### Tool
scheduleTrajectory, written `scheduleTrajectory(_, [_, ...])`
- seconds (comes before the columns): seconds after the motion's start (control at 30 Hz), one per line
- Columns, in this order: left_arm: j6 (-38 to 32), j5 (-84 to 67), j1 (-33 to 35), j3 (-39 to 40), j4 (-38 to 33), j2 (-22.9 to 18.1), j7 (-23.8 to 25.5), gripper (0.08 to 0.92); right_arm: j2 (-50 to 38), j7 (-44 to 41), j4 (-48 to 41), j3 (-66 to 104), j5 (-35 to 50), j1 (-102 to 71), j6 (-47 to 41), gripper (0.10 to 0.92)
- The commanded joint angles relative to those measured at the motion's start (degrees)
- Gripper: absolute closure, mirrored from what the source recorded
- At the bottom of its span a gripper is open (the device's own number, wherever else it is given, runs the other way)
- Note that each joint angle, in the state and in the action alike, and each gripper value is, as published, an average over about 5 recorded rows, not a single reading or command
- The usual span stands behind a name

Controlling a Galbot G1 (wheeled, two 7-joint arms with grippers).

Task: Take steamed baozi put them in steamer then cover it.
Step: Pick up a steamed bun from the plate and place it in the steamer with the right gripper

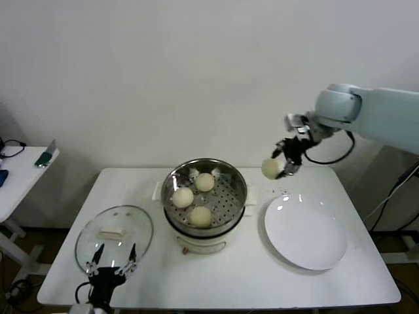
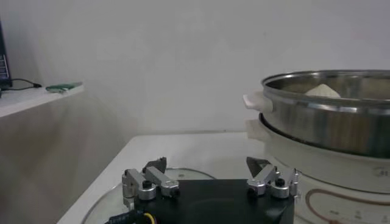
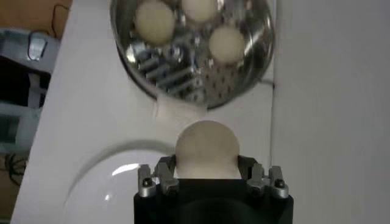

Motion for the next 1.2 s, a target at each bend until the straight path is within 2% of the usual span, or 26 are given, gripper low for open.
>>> scheduleTrajectory(0.03, [-0.1, 0.0, 0.0, 0.0, 0.1, 0.1, 0.0, 0.177, 15.2, 5.5, 5.4, -1.4, 9.2, 2.9, -4.3, 0.355])
scheduleTrajectory(0.33, [0.2, 0.1, -0.3, 0.0, -0.1, -0.1, 0.1, 0.177, 19.3, 17.0, 1.8, -2.1, 8.4, -9.5, -11.1, 0.355])
scheduleTrajectory(0.47, [0.0, 0.1, -0.1, -0.1, -0.1, -0.1, 0.1, 0.177, 19.6, 19.3, 0.4, -1.7, 8.3, -12.1, -12.7, 0.355])
scheduleTrajectory(1.03, [-0.4, 0.0, 0.0, -0.3, 0.2, 0.3, 0.0, 0.177, 19.8, 20.7, -2.7, -1.0, 7.1, -16.3, -13.6, 0.346])
scheduleTrajectory(1.2, [-0.5, -0.1, 0.0, -0.4, 0.3, 0.3, -0.1, 0.177, 19.9, 18.8, -2.4, -1.6, 7.0, -14.9, -12.9, 0.283])
